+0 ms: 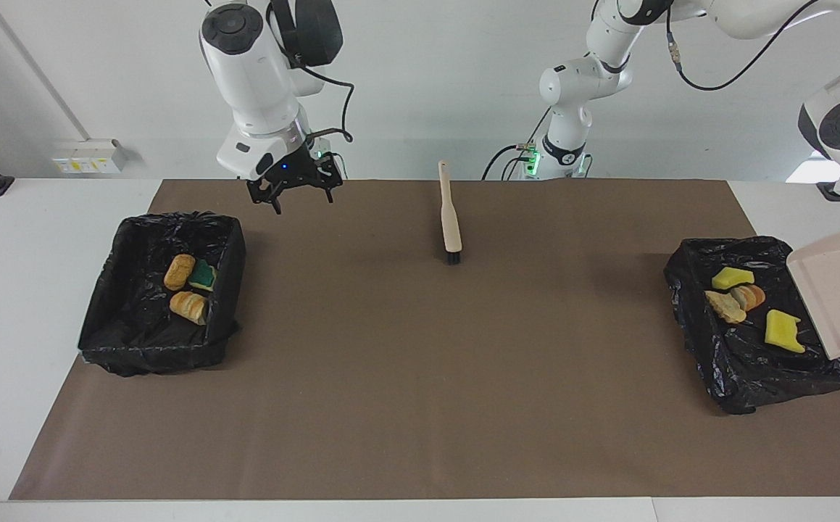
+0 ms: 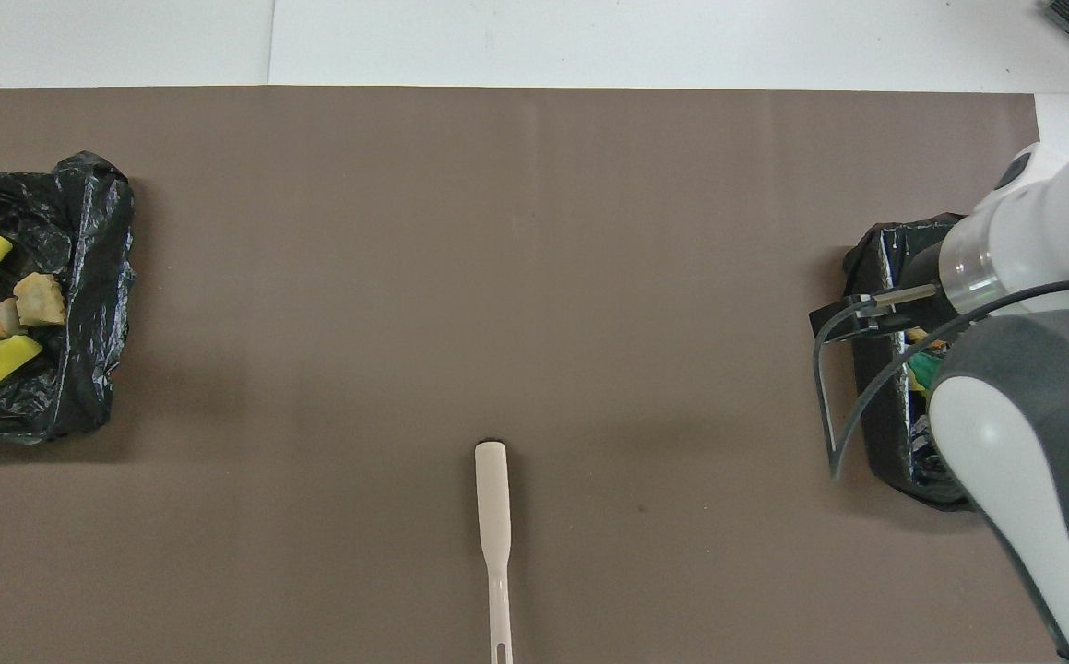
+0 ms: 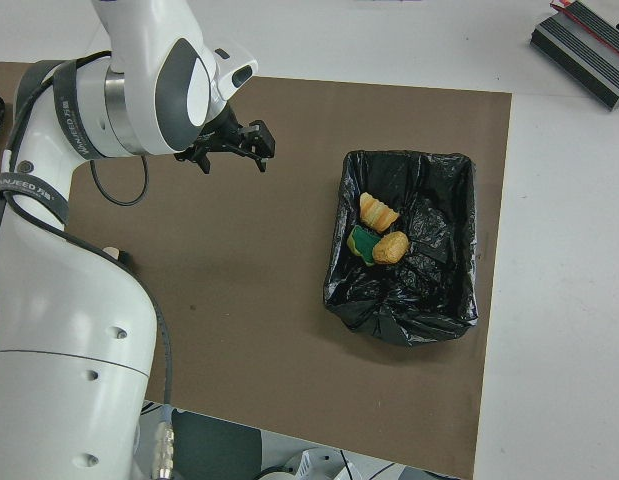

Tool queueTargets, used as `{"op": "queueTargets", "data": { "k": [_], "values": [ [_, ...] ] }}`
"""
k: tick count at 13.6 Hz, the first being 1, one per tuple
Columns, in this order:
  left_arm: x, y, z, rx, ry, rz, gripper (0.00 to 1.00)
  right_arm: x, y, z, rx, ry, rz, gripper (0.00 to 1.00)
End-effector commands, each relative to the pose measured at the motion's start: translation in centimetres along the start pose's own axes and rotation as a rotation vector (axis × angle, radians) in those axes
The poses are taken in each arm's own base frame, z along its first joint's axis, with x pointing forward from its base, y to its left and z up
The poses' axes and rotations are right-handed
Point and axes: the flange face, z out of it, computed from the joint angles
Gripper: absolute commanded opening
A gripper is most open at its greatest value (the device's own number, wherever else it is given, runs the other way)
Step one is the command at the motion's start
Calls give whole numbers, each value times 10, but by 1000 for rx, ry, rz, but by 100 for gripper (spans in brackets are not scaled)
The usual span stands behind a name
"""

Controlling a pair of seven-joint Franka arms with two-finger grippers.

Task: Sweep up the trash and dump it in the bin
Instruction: 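Carry the dustpan with the left gripper over the nearer black bag, then tilt the dustpan with the left gripper to pour the pieces out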

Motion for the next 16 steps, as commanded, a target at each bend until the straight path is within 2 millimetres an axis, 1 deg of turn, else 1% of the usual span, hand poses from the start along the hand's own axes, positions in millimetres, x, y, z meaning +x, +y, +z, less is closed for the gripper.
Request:
{"op": "queueTargets", "data": {
  "k": [1,2,3,4,5,6,7,8,9,10,11,13,14,16],
  "values": [
    [-13,-2,-16,16,153,-128,0,0,41,-8,-13,25,29,100],
    [-12,0,-15,9,225,-169,0,1,54,-17,-12,45,53,100],
    [-12,3,-11,-8,306,-219,0,1,61,-24,-10,58,69,100],
    [-10,5,-9,-22,388,-282,0,-3,73,-28,-10,54,95,100],
    [-10,6,-12,-35,441,-354,0,-7,80,-31,-6,47,119,100],
    [-8,8,-20,-54,477,-413,0,-15,85,-38,5,37,150,100],
    [-11,10,-32,-64,496,-468,0,-23,85,-48,10,36,168,100],
    [-6,11,-38,-95,518,-529,0,-30,85,-57,5,49,179,100],
    [2,14,-44,-152,550,-600,0,-33,86,-58,3,49,176,100],
    [11,17,-46,-211,583,-673,0,-35,84,-56,1,37,173,100],
    [18,19,-55,-246,605,-715,0,-36,80,-55,2,27,165,100],
    [37,24,-67,-327,633,-802,0,-35,79,-56,4,28,165,100],
    [50,26,-77,-371,639,-833,0,-35,80,-56,7,29,166,100],
    [81,34,-105,-482,635,-893,0,-35,79,-56,9,28,163,100]
  ]
}}
